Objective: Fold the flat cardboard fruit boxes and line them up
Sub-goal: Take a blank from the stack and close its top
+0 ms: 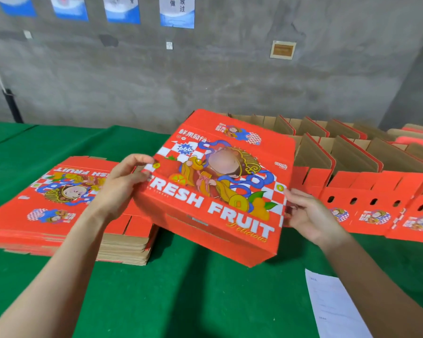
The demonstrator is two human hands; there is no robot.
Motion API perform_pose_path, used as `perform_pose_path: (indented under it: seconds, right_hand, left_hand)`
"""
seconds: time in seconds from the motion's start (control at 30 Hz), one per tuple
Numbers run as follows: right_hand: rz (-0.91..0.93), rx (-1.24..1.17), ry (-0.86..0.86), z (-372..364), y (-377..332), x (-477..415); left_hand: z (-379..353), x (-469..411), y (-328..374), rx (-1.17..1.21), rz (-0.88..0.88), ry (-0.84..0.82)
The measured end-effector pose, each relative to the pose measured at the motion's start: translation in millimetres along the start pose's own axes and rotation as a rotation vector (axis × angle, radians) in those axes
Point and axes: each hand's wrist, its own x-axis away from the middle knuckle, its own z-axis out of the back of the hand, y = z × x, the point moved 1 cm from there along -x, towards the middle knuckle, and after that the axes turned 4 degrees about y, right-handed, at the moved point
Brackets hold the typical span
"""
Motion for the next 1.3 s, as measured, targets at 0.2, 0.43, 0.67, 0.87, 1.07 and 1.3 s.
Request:
perform_pose_path:
  seconds: [0.2,0.43,0.67,0.87,1.07,1.3]
  right_hand:
    - [0.486,0.515,0.223,-25,13,-1]
    - [0.671,0.791,0.399,-55,86,-10]
    - [0.572,1.060,0.402,-59,156,-9]
    - [0.488,1.325,0.216,-44,161,-9]
    - [0.514,1.395,0.186,-29,165,-10]
    - [0.530,1.517,0.189,-26,171,-17]
  left_hand:
    - [-30,2,-33,-0.436,-0.078,0.063]
    - [-92,16,-34,-0.071,0.152,-0.053]
    - [-132,21,-51,-0.075,0.223,-0.253]
    - [-140,13,-54,-0.357,0.027,-0.217]
    - [-139,-2,-42,-0.467,0.005,-0.213]
    - [-135,-13,-49,-0.452,-0.011,-0.261]
